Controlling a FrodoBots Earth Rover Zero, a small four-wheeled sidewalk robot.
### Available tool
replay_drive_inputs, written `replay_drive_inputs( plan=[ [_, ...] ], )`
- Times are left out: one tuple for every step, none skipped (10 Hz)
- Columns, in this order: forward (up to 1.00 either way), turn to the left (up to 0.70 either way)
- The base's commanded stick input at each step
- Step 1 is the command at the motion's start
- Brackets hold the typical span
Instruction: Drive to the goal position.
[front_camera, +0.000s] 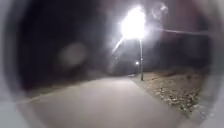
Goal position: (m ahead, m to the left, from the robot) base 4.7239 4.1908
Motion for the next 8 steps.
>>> replay_drive_inputs(
  plan=[
    [0.85, 0.0],
    [0.85, 0.0],
    [0.85, 0.0],
    [0.85, 0.0],
    [0.85, 0.0],
    [0.85, 0.0],
    [0.85, 0.0],
    [0.85, 0.0]
  ],
)
